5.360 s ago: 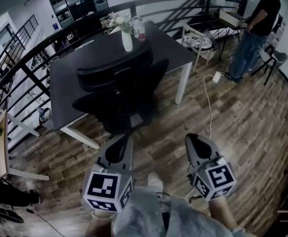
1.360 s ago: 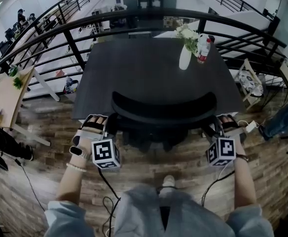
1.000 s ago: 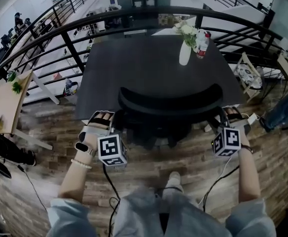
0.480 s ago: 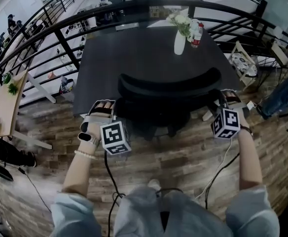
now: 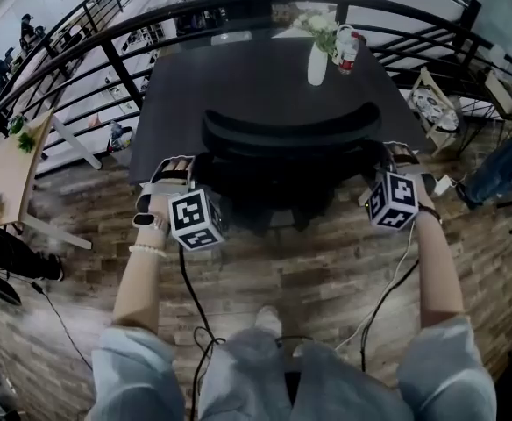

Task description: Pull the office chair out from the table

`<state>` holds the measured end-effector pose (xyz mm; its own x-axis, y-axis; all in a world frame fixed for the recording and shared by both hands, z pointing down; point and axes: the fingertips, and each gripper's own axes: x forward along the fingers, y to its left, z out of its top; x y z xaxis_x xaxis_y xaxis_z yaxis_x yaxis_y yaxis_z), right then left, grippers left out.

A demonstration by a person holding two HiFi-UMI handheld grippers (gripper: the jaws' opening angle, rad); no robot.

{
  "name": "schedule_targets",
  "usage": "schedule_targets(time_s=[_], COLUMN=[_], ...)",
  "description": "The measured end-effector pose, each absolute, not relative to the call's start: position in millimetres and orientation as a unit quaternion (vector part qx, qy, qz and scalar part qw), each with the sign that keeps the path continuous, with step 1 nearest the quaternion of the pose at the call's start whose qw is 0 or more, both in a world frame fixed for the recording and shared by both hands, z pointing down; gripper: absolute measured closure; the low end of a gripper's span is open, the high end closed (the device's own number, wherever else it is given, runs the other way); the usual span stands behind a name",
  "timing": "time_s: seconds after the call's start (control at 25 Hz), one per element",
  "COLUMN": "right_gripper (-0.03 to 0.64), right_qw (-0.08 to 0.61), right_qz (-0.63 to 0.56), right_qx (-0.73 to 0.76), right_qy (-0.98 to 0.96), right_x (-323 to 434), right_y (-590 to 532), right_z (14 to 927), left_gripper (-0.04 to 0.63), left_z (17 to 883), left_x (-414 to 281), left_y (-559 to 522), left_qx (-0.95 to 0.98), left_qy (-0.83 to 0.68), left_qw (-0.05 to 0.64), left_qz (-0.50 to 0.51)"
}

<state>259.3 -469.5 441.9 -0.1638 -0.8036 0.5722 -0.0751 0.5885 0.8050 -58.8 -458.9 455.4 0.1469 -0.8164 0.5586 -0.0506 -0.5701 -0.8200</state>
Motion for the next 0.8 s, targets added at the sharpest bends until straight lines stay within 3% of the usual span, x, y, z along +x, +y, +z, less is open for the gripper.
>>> schedule_targets(time_s=[0.8], right_gripper=[0.424], right_qw=[0.541], right_qz=[-0.338], right_qx=[0.297], right_qy=[-0.710], right_x=[272.4], right_y=[-358.2], right_z=[442.1], left_gripper=[0.407], left_z=[452.7], left_x=[-41.8], left_y=[-322.7], left_qx=[-0.665], left_qy=[0.349], left_qw=[0.321], left_qz=[-0.577])
